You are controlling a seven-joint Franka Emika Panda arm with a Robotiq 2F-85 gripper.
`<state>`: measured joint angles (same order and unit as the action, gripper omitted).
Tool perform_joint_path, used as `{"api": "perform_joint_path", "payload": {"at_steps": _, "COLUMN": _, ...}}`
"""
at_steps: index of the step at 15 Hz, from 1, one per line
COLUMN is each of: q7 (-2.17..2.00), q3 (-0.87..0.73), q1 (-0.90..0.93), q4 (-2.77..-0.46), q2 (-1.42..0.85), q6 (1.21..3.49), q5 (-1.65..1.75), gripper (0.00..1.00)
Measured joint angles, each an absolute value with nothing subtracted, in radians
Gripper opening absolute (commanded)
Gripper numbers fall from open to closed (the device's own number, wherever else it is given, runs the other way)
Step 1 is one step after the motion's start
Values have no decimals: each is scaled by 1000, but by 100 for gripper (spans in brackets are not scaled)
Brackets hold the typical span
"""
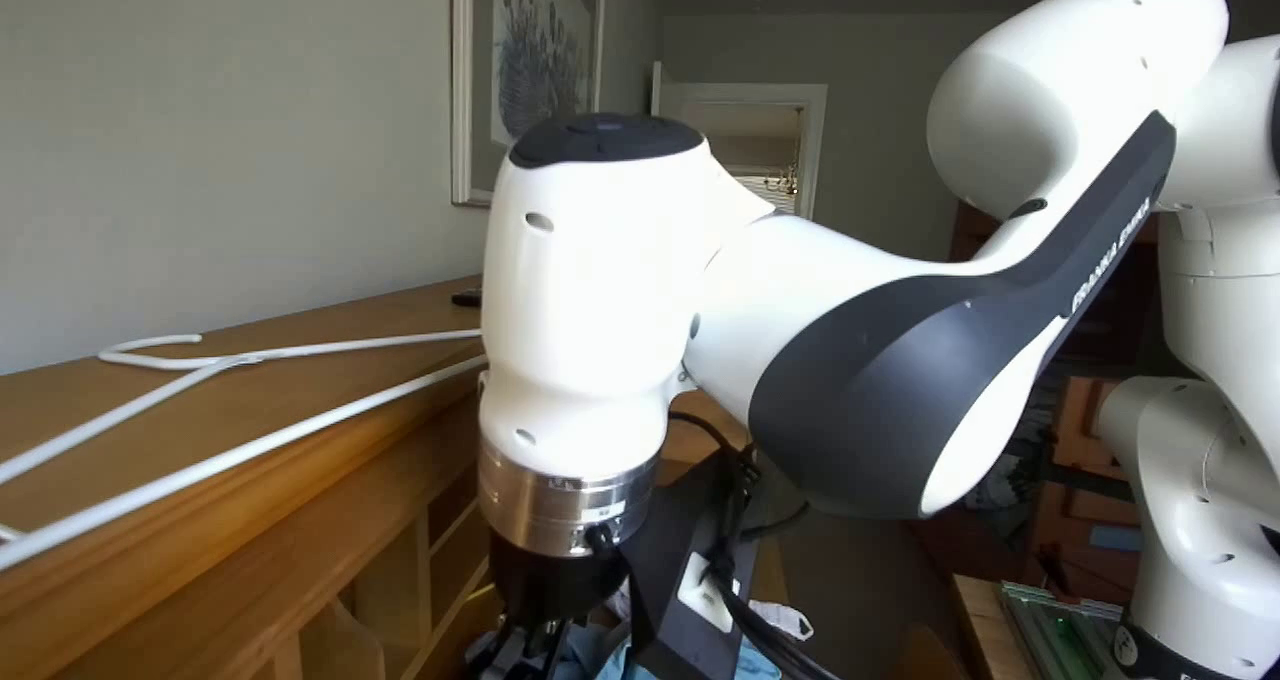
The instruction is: Fold the blue cloth
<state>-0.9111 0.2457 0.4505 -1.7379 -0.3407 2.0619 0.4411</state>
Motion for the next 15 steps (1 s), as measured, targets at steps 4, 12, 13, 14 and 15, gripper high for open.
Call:
{"api": "perform_joint_path", "payload": {"at_steps": 4, "q7": -911, "q3": 230, "q1": 465, "q4": -1739, "q2": -383, "q6": 2062, "q5": 466, "gripper": 100}}
{"api": "perform_joint_path", "payload": {"at_steps": 12, "q7": -917, "q3": 223, "q1": 476, "q4": -1749, "q2": -424, "q6": 2062, "q5": 459, "gripper": 100}}
{"api": "perform_joint_path", "payload": {"at_steps": 13, "q7": -924, "q3": 223, "q1": 483, "q4": -1751, "q2": -440, "q6": 2062, "q5": 459, "gripper": 100}}
{"api": "perform_joint_path", "payload": {"at_steps": 14, "q7": -936, "q3": 222, "q1": 492, "q4": -1751, "q2": -455, "q6": 2062, "q5": 459, "gripper": 100}}
{"api": "perform_joint_path", "payload": {"at_steps": 15, "q7": -952, "q3": 219, "q1": 502, "q4": -1751, "q2": -471, "q6": 2063, "q5": 459, "gripper": 100}}
